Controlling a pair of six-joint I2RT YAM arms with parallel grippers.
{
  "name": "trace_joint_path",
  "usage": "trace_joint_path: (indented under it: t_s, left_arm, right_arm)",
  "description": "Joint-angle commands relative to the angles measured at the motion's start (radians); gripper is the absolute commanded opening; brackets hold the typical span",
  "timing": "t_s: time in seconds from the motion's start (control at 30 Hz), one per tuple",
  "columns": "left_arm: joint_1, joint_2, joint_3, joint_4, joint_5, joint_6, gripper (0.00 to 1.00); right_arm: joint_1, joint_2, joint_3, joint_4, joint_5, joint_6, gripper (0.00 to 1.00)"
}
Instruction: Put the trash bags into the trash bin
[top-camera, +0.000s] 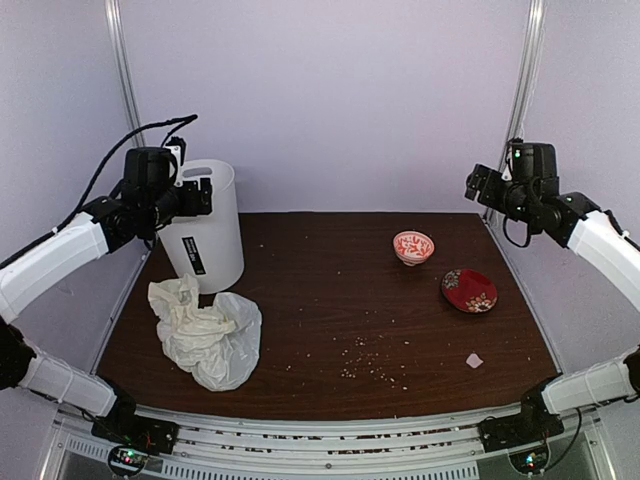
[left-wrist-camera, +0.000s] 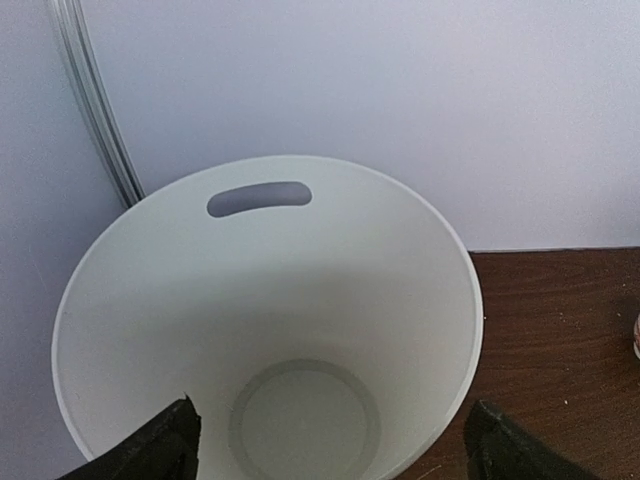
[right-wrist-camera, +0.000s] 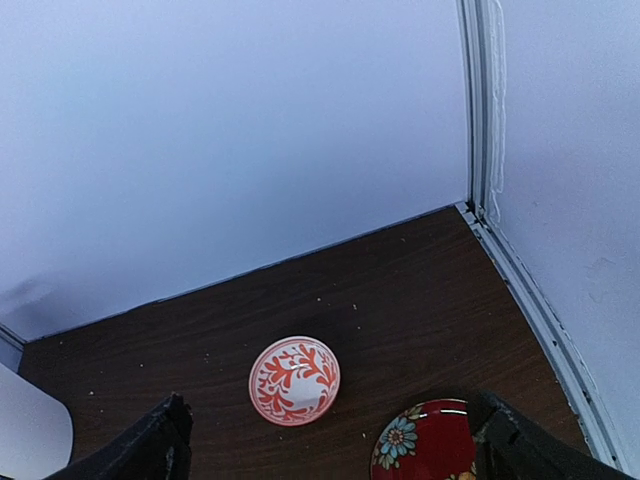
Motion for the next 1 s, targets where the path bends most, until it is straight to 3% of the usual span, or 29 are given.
trace_joint_path:
  t_s: [0.0,0.13,0.27,0.4,0.7,0.97]
  left_arm:
    - [-0.038,0.041,0.03,-0.017,-0.016,-0.086,0.93]
    - [-0.101,0.032,0.016,-0.094,0.001,-0.164,0.86]
    - [-0.154,-0.006,-0.015,-0.172,0.092,-0.208,0.69]
    - [-0.196,-0.022,-0.017,-0.3,0.137,-0.219,0.64]
    - [-0.249,-0.107,0.01,-0.508,0.067,-0.162,0.8]
    - [-0.222,-0.016,0.175,-0.639,-0.08,-0.098,0.86]
  right_arm:
    - [-0.04,-0.069,-0.091,-0.008,0.008,0.016,0.98]
    - [-0.066,-0.138,-0.177,-0.016,-0.03,-0.023,0.94]
    - [-0.084,-0.203,-0.236,-0.045,-0.099,-0.037,0.86]
    - [-0.06,-0.24,-0.277,-0.078,-0.171,-0.042,0.79]
    - [0.028,-0.242,-0.353,-0.052,-0.228,0.006,0.74]
    - [0.081,-0.159,-0.362,0.013,-0.262,0.068,0.72]
